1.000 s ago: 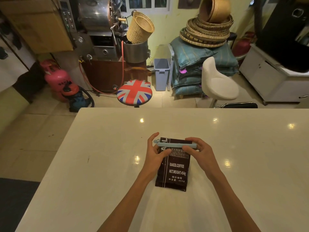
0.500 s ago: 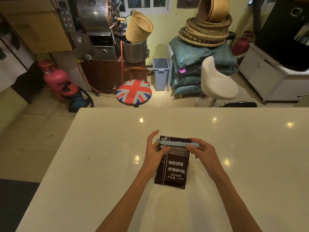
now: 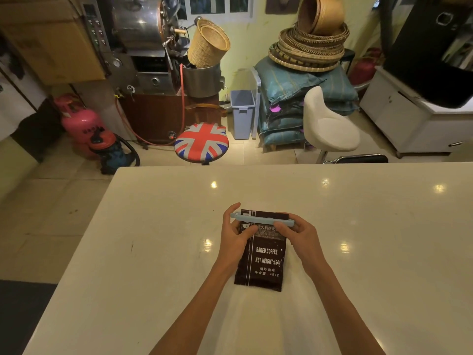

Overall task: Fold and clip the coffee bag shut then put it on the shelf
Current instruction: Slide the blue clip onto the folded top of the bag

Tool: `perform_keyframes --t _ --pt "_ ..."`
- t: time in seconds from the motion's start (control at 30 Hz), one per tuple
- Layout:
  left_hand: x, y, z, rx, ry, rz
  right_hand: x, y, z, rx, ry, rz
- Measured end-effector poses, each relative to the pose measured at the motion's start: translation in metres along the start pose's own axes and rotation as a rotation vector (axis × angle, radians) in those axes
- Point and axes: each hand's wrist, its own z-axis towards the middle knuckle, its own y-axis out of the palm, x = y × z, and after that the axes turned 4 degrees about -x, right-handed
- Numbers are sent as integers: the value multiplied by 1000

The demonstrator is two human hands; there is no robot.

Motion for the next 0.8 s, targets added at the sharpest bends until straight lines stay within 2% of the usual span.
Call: perform_keyframes --t 0.3,0.47,0.8 --pt "5 0 -1 -36 5 26 -2 0 2 2 -3 10" --pt "11 -10 2 -46 6 -47 0 -1 6 -8 12 37" --pt "11 -11 5 71 -16 -114 1 1 10 -21 10 26"
